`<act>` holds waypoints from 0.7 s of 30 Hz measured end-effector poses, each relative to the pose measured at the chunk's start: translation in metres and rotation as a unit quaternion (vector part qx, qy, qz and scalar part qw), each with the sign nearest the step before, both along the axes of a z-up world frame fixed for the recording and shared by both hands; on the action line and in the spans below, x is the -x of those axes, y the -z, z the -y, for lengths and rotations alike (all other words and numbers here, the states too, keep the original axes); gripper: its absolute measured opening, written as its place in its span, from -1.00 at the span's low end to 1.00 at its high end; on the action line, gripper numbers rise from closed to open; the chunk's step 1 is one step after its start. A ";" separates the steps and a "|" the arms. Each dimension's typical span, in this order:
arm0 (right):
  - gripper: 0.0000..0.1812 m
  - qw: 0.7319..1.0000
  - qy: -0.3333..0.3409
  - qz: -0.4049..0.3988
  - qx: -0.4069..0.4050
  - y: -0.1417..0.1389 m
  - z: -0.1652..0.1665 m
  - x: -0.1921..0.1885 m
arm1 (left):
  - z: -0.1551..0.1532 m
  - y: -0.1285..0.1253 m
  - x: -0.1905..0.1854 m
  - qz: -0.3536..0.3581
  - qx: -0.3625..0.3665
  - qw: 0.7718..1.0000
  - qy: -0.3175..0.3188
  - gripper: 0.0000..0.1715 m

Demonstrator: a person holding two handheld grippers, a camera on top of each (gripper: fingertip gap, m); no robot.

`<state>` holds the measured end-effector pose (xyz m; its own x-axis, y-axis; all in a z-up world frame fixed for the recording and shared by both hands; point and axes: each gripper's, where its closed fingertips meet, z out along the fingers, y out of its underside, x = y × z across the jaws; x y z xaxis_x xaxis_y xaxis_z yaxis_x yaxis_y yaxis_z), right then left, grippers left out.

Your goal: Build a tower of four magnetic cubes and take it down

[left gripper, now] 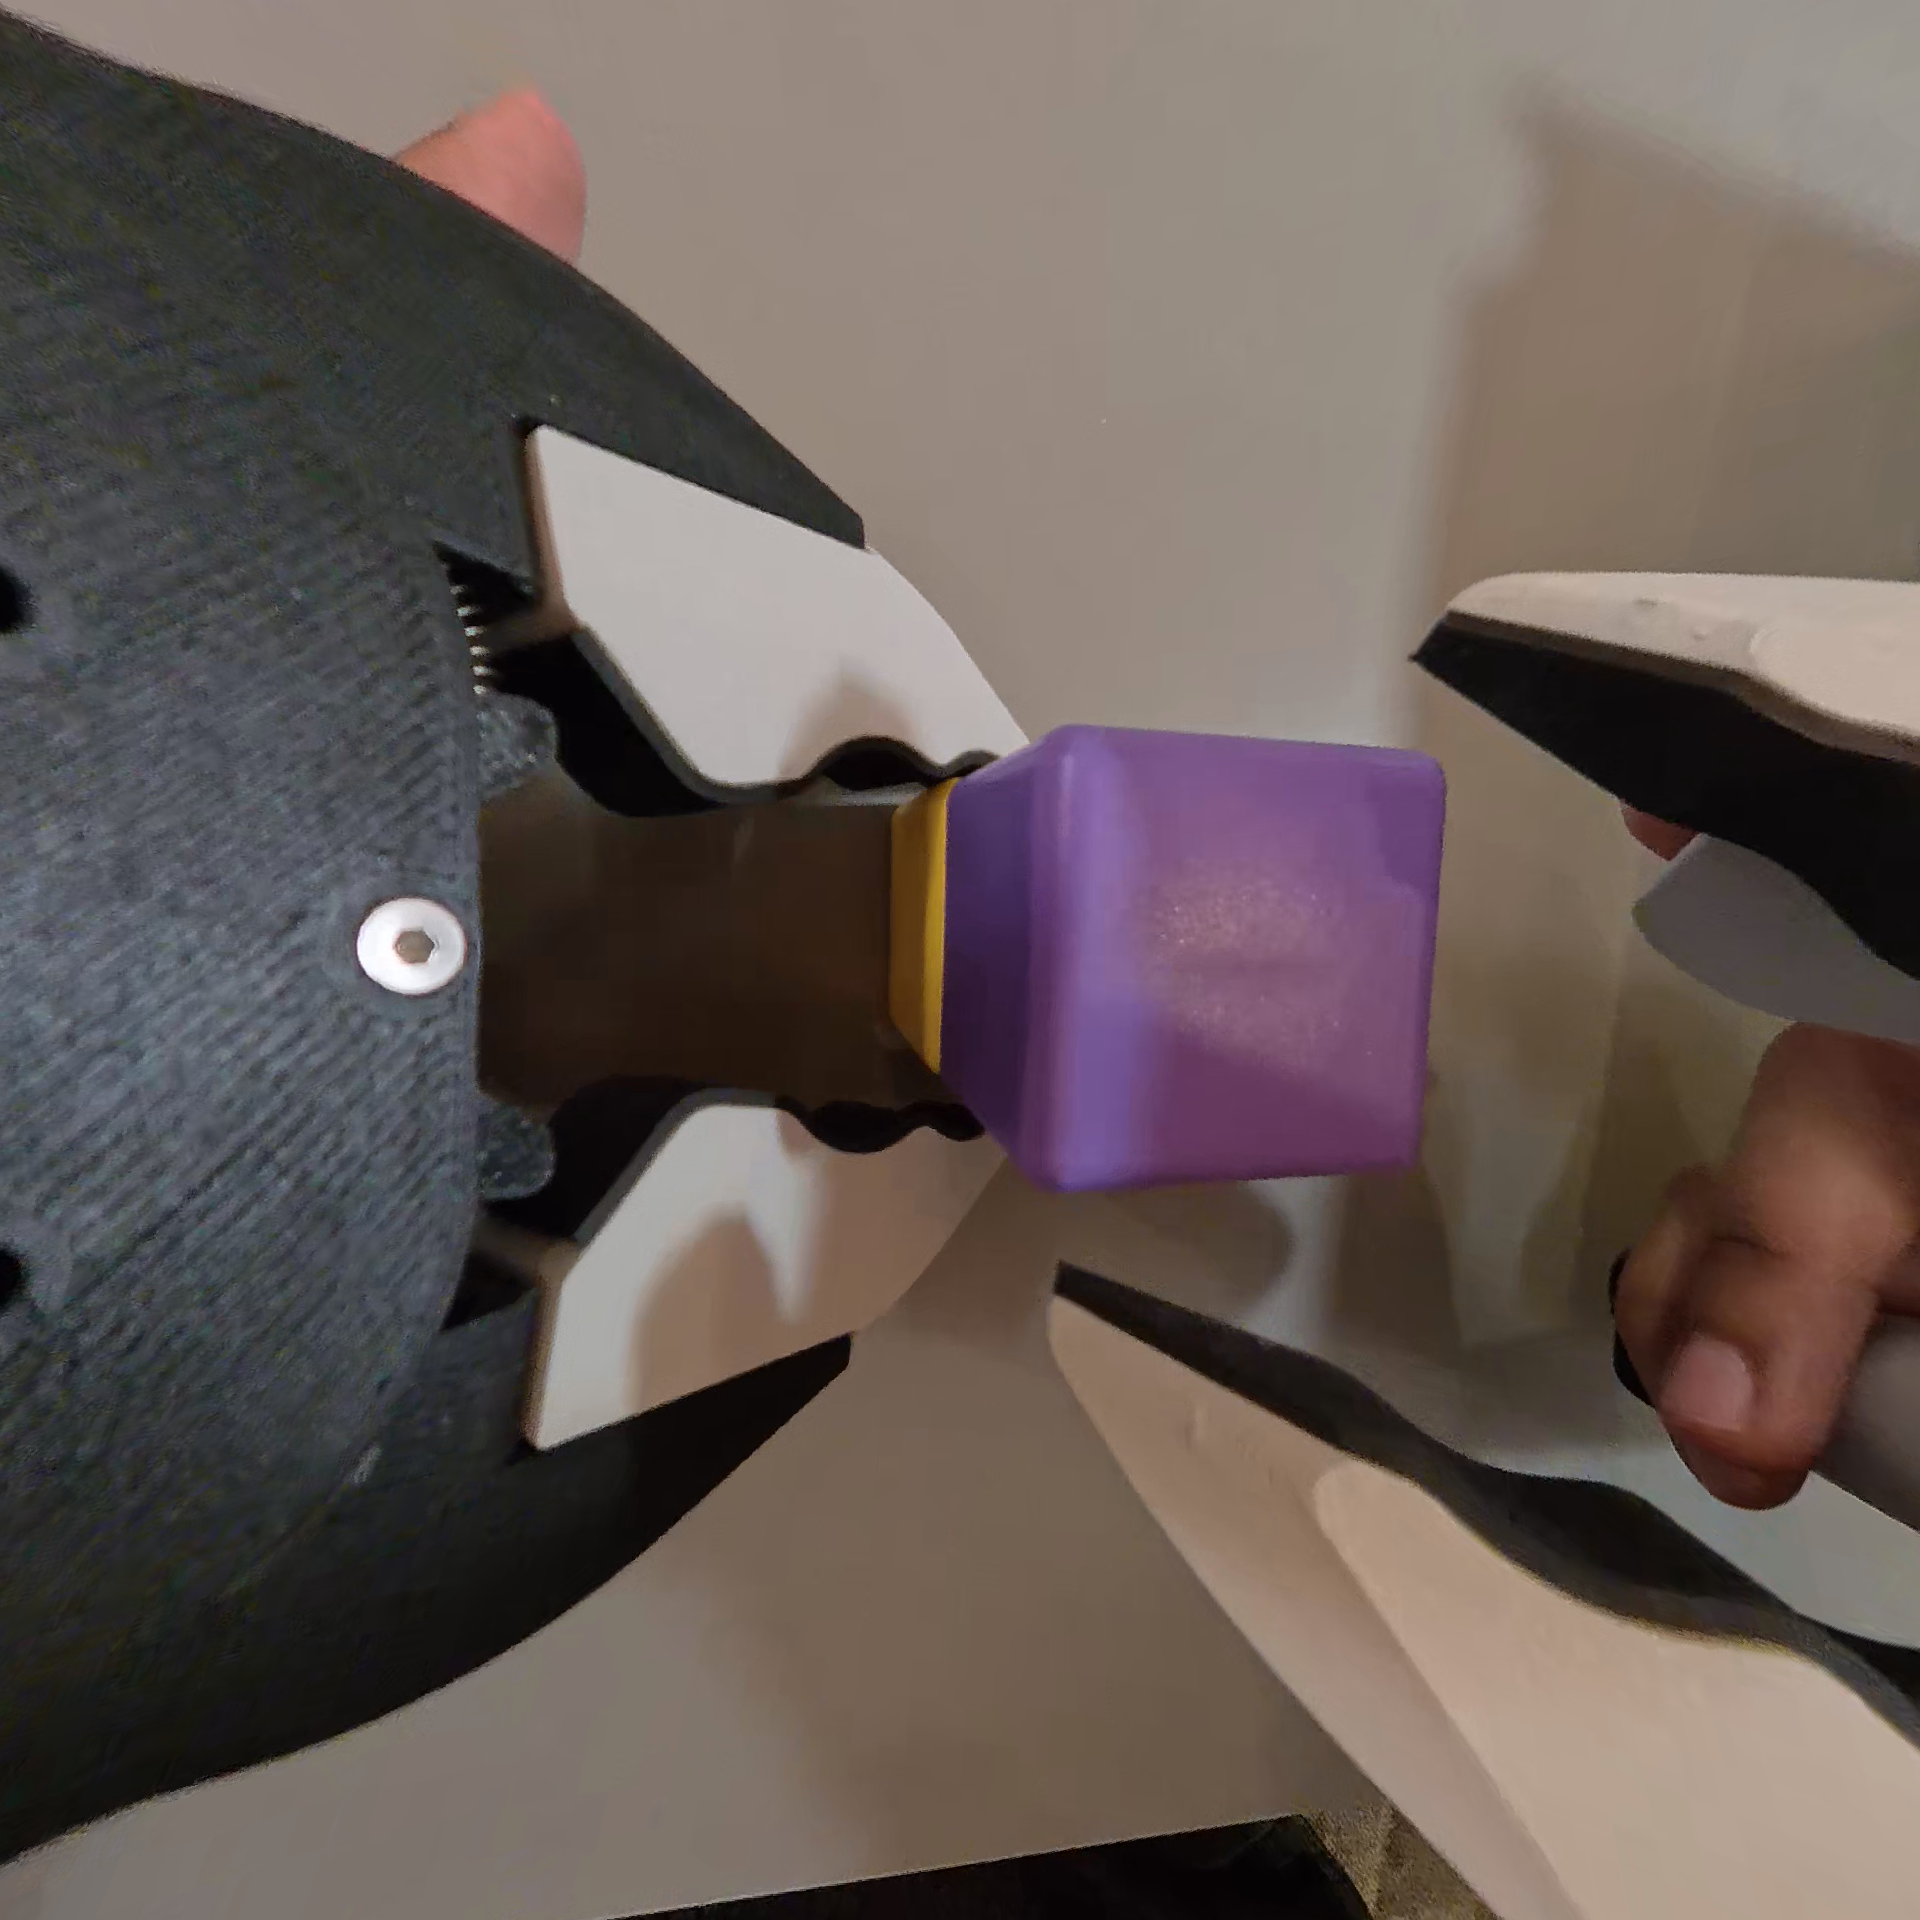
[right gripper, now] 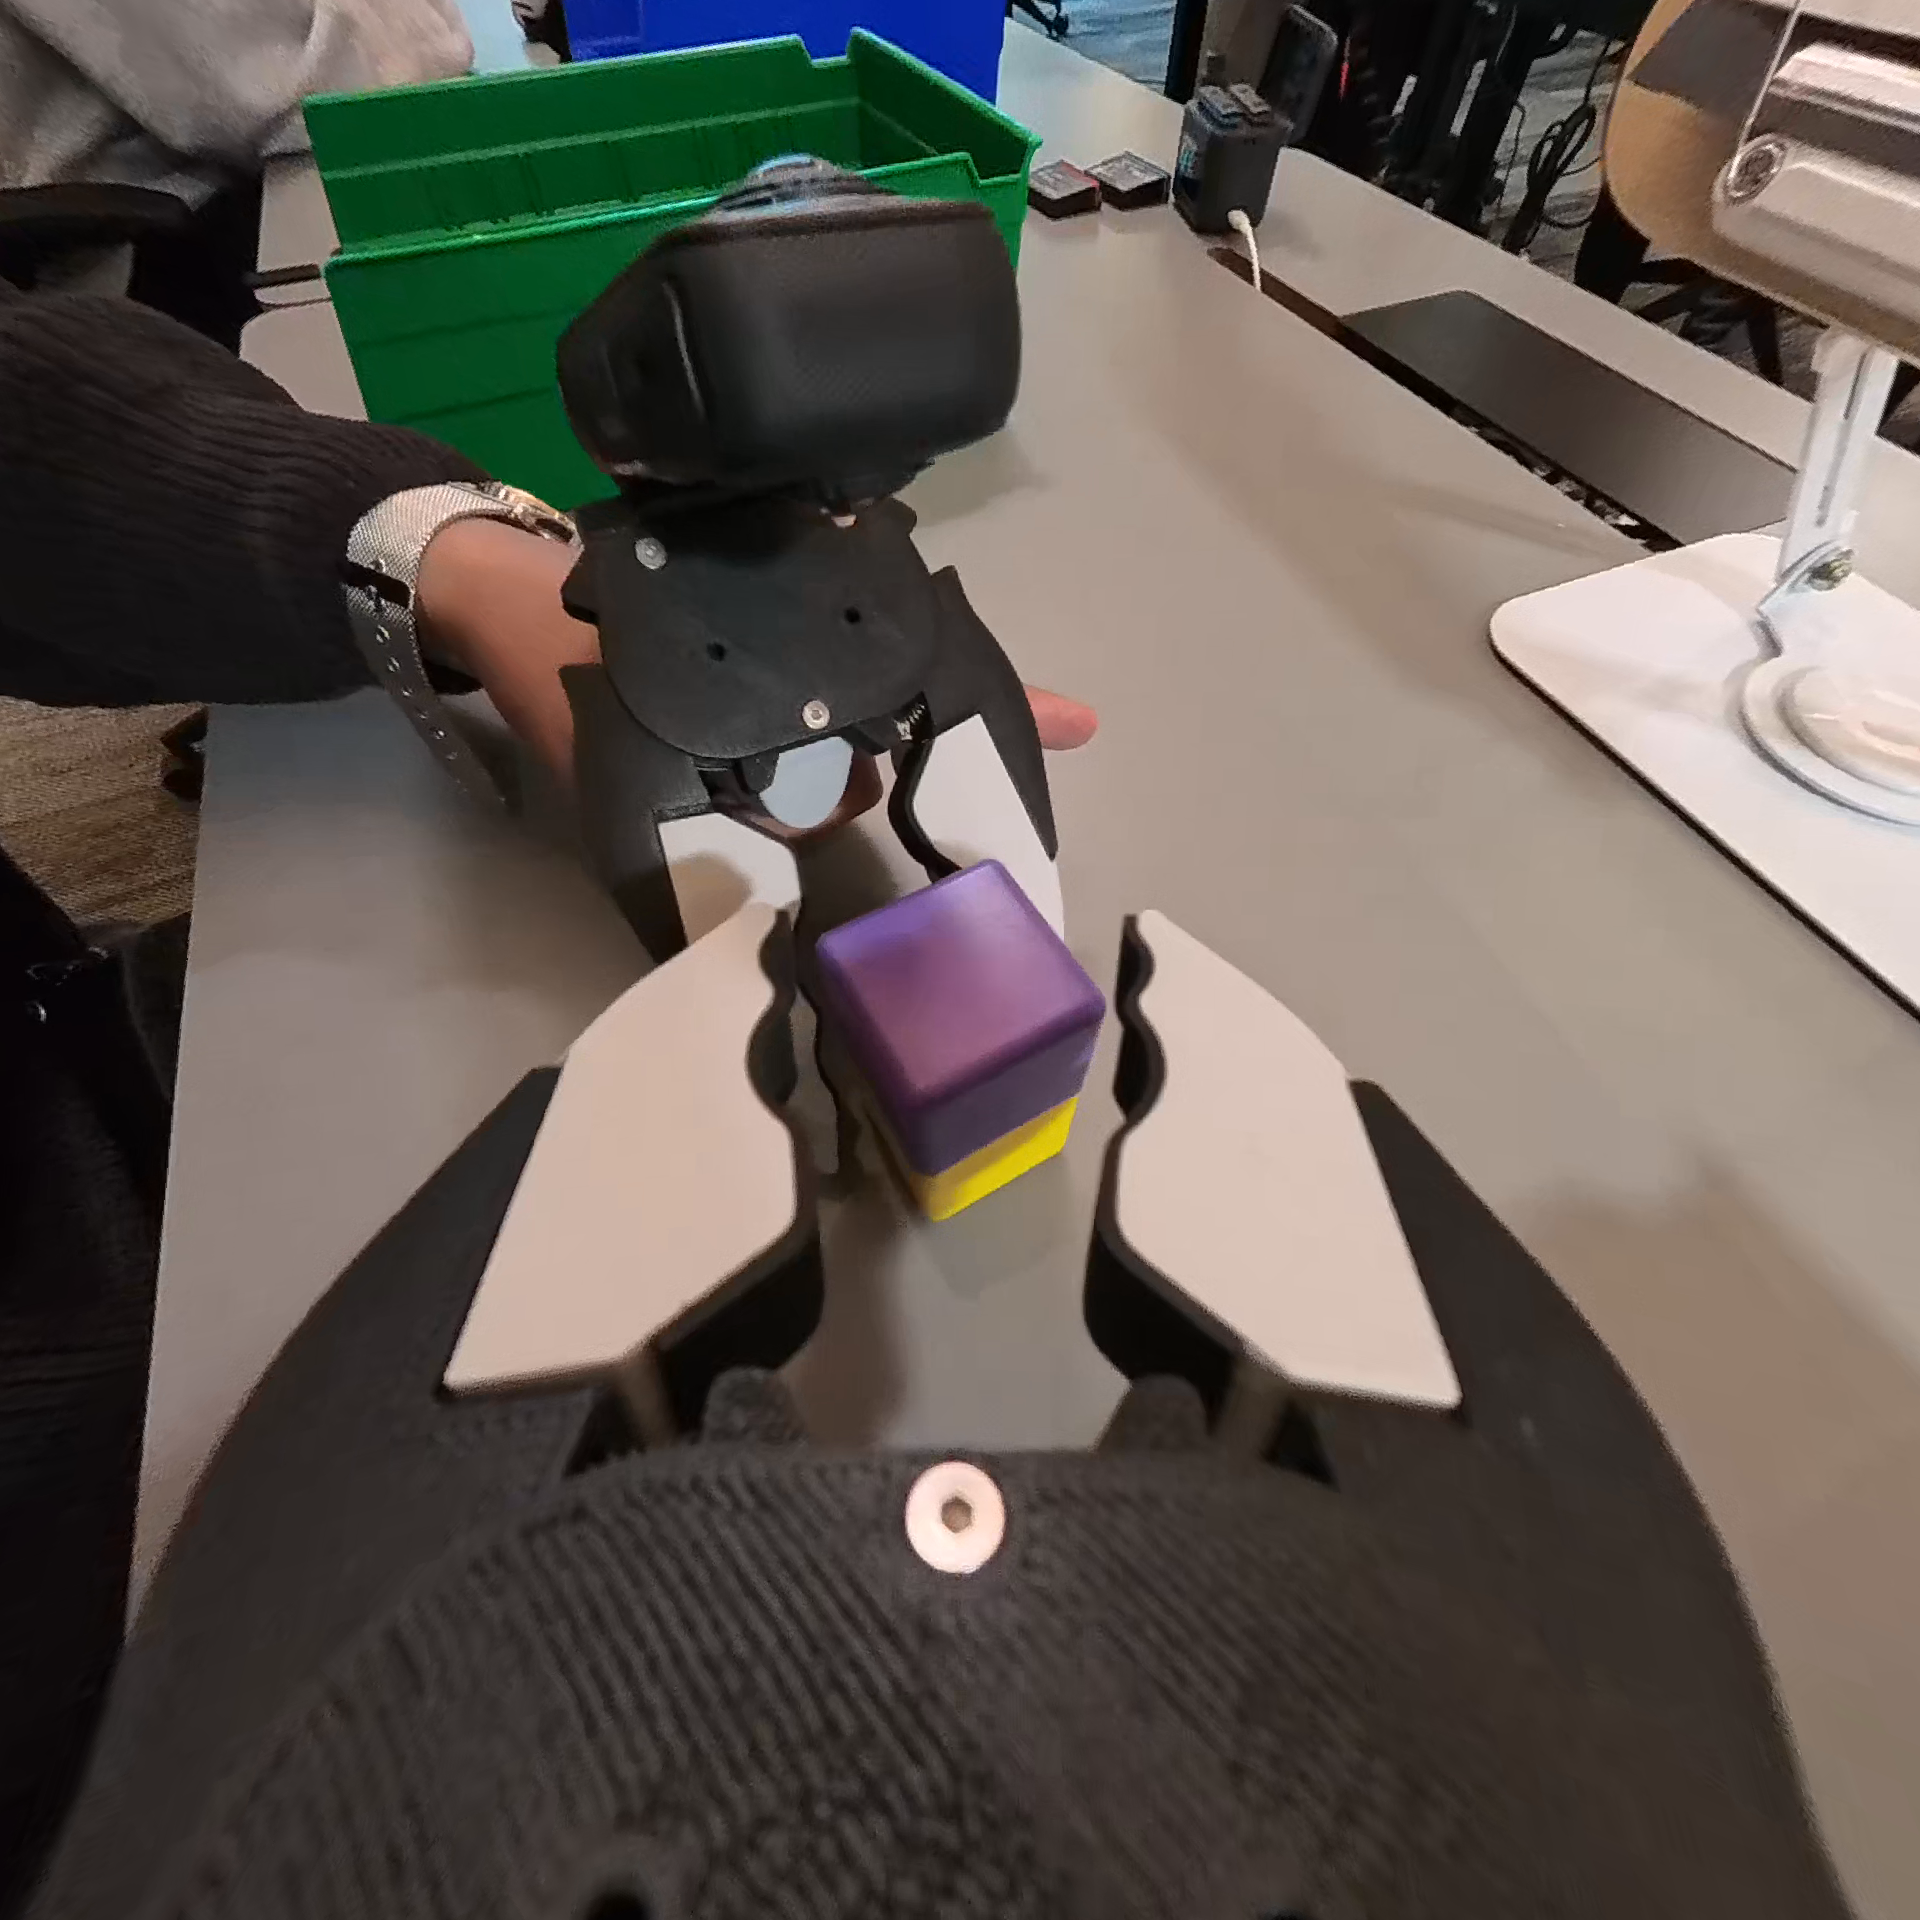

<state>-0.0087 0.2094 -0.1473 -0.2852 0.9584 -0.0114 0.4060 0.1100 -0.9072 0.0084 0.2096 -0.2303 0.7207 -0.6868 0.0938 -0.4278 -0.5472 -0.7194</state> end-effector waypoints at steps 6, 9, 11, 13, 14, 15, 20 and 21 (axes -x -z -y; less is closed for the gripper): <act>-0.19 1.000 -0.007 0.002 0.007 0.003 0.002 -0.001 | 0.000 0.000 0.000 0.002 0.000 1.000 0.001 -0.43; -0.13 1.000 -0.016 0.020 0.006 0.012 0.004 -0.003 | 0.001 0.000 0.000 0.003 0.001 1.000 0.003 -0.43; -0.13 1.000 -0.016 0.026 0.000 0.017 0.004 -0.003 | 0.001 0.000 -0.001 0.004 0.002 1.000 0.005 -0.43; -0.14 0.999 -0.022 0.026 -0.005 0.020 0.005 -0.002 | 0.002 0.000 -0.002 0.006 0.004 1.000 0.010 -0.43; -0.15 0.999 -0.029 0.023 -0.011 0.022 0.007 -0.003 | 0.003 0.000 -0.003 0.008 0.005 1.000 0.016 -0.43; -0.16 0.999 -0.036 0.021 -0.019 0.024 0.008 -0.003 | 0.005 0.000 -0.004 0.010 0.007 1.000 0.023 -0.43; -0.35 0.997 -0.046 0.004 -0.060 0.030 0.008 -0.004 | 0.009 0.000 -0.005 0.007 0.005 0.999 0.046 -0.42; -0.35 0.997 -0.050 0.001 -0.062 0.030 0.009 -0.003 | 0.010 0.000 -0.005 0.006 0.005 0.999 0.048 -0.42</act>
